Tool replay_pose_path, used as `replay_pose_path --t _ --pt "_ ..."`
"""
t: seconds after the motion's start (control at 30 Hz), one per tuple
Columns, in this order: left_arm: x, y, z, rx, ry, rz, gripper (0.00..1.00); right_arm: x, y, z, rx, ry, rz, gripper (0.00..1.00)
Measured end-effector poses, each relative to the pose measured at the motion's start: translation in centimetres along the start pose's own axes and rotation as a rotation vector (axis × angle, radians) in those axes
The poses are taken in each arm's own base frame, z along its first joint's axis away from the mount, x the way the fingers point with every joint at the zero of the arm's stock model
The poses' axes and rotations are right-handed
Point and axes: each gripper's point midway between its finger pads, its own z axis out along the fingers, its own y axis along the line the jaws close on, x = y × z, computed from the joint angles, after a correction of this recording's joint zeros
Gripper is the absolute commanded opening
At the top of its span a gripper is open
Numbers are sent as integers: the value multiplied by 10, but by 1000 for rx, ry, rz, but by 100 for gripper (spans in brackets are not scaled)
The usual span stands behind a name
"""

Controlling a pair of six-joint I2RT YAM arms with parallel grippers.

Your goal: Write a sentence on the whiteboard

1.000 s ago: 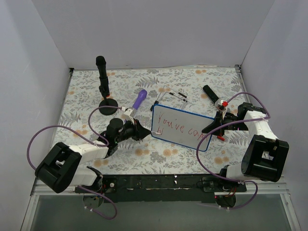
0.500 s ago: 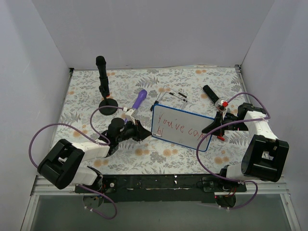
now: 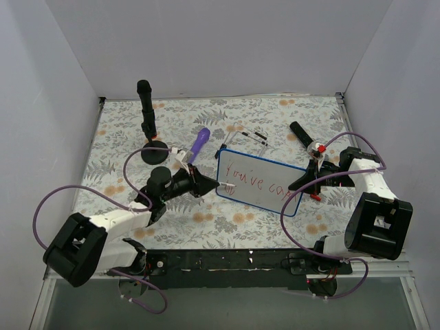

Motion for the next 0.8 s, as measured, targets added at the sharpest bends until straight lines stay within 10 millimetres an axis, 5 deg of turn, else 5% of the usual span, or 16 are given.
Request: replay_pose_path --t 0.17,0.8 --pt "-6 -16 -11 50 -32 24 0 0 0 0 0 0 0 1" --pt "23 -11 -18 31 16 -5 0 0 0 0 0 0 0 1"
